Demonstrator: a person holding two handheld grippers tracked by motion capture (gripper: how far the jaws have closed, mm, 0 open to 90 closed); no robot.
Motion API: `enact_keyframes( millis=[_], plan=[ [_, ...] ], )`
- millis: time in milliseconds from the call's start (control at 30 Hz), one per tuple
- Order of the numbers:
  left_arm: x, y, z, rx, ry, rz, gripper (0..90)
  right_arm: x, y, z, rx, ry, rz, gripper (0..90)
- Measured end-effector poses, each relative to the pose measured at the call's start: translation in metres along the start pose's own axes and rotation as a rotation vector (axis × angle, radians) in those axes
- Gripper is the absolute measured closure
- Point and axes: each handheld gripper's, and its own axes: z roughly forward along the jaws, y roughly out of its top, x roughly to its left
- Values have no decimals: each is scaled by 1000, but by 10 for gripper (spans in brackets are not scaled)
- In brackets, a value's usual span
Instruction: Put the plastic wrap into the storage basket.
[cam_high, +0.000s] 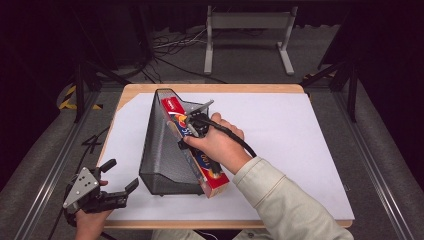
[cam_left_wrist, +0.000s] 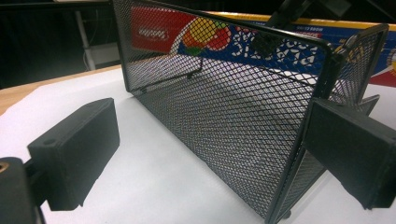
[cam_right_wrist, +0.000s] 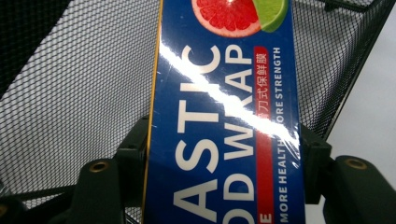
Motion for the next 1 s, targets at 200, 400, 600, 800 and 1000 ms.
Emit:
enact_keyframes(
  millis=[200, 400, 600, 800, 1000],
  plan=[
    [0, 0, 0, 2, 1, 1, 46, -1, 3, 7, 45, -3, 38, 384],
    [0, 0, 0, -1, 1, 1, 46, 1, 5, 15, 83, -33, 46, 384],
    [1, 0, -1, -2, 4, 2, 47, 4, 9, 21, 111, -57, 47, 384],
    [1, 0, -1, -2, 3, 4, 47, 6, 12, 26, 143, -72, 48, 383],
    [1, 0, -1, -3, 7, 7, 47, 5, 14, 30, 171, -74, 52, 383]
  ],
)
